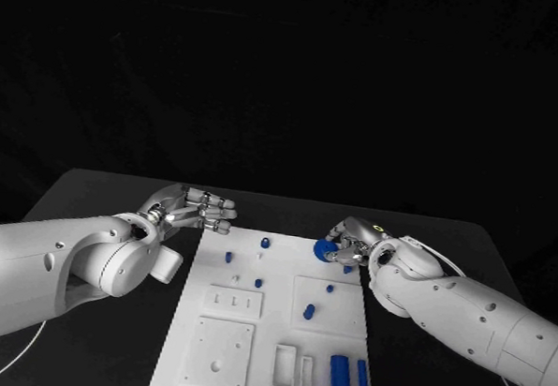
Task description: Assemble the parts on the task board
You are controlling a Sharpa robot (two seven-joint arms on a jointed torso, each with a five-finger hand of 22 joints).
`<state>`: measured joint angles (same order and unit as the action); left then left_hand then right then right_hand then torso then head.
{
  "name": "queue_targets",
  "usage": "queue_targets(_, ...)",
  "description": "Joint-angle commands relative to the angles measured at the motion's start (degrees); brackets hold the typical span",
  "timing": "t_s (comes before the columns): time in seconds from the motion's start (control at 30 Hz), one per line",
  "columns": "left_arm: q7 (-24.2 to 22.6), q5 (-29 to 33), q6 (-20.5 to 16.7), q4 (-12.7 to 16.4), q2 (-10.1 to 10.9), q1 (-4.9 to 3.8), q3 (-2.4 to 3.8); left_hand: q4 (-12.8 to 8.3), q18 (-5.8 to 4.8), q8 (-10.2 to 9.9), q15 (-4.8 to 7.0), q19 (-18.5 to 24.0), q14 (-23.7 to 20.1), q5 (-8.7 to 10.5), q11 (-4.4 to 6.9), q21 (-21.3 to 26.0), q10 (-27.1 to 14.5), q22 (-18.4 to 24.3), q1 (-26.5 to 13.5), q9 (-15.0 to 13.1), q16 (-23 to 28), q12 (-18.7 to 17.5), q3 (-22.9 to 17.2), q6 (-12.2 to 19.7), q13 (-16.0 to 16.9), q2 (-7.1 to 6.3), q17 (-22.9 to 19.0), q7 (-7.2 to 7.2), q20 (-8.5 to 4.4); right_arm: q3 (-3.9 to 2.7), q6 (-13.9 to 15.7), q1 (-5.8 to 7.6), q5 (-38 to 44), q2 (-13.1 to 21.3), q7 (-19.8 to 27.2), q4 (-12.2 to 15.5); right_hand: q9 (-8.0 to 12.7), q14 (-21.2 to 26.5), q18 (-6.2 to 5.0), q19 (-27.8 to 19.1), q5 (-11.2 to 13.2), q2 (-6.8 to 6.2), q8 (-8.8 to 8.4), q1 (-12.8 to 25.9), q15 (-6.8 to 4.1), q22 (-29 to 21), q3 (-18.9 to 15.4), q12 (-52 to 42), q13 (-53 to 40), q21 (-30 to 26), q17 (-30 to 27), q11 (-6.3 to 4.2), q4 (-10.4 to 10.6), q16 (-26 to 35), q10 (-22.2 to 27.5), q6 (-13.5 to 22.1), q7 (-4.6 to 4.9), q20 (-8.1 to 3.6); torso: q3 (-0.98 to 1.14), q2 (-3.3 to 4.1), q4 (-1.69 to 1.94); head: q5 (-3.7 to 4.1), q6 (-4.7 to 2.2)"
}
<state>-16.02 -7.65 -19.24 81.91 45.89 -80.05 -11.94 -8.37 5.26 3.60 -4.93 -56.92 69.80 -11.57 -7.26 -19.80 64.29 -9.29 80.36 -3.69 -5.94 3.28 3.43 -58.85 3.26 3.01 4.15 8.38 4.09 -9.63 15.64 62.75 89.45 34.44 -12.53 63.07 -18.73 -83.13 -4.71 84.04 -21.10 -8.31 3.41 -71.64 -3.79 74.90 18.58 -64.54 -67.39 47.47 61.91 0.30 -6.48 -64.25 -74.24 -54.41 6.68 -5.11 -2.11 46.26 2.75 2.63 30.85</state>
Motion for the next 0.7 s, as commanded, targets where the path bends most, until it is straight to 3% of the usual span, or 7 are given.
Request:
queue_targets(0.03, -0.2, -0.3, 0.8, 0.1, -0.1, -0.06, 0.05, -0.1, -0.90, 0.0, -0.25, -0.3, 0.2, -0.04, 0.09, -0.2, -0.1, 0.1, 0.1, 0.0, -0.3, 0.2, 0.2, 0.3, 0.1, 0.27, 0.0, 0.00, 0.09, 0.57, -3.1, -0.60, 1.5, -0.2, -0.5, -0.1, -0.2, -0.1, -0.23, 1.3, -0.4, 0.41, 0.21, 0.4, -0.26, 5.7, -0.2, -0.4, -0.2, 0.4, 0.1, -0.35, 0.0, -0.3, -0.2, -1.3, -0.22, -0.09, -0.04, 0.00, -0.04, -0.04, 0.11)
queue_targets(0.5, -0.3, -0.3, 0.8, 0.1, 0.0, -0.06, 0.05, -0.1, -0.89, 0.0, -0.26, -0.2, 0.2, -0.05, 0.05, -0.3, -0.2, 0.1, 0.1, 0.0, -0.3, 0.1, 0.1, 0.4, 0.1, 0.26, 0.0, 0.04, 0.09, 0.74, 1.2, -0.60, 5.2, 0.5, -3.0, 2.7, 0.3, -0.2, 0.32, 1.4, 0.8, 0.77, 0.27, 0.5, -1.01, 6.0, 5.1, -1.6, -1.7, 1.8, 0.5, -1.35, -0.6, -0.5, -1.4, -7.4, -1.69, -0.83, -0.10, -0.08, 0.02, -0.45, -0.02)
queue_targets(0.7, -0.3, -0.3, 0.7, 0.1, 0.1, -0.06, 0.05, -0.1, -0.89, 0.0, -0.26, -0.2, 0.2, -0.05, 0.05, -0.3, -0.2, 0.1, 0.1, 0.0, -0.3, 0.1, 0.1, 0.4, 0.1, 0.26, 0.0, 0.04, 0.09, 0.73, 3.4, -0.59, 7.0, 0.9, -3.8, 4.5, 0.4, -0.2, 0.48, 1.5, 1.4, 0.47, 0.21, 0.7, -1.13, 6.1, 6.0, -1.6, -1.8, 2.4, 0.5, -1.50, -0.6, -0.4, -1.6, -8.1, -1.91, -0.99, -0.10, -0.07, -0.06, -0.81, -0.19)
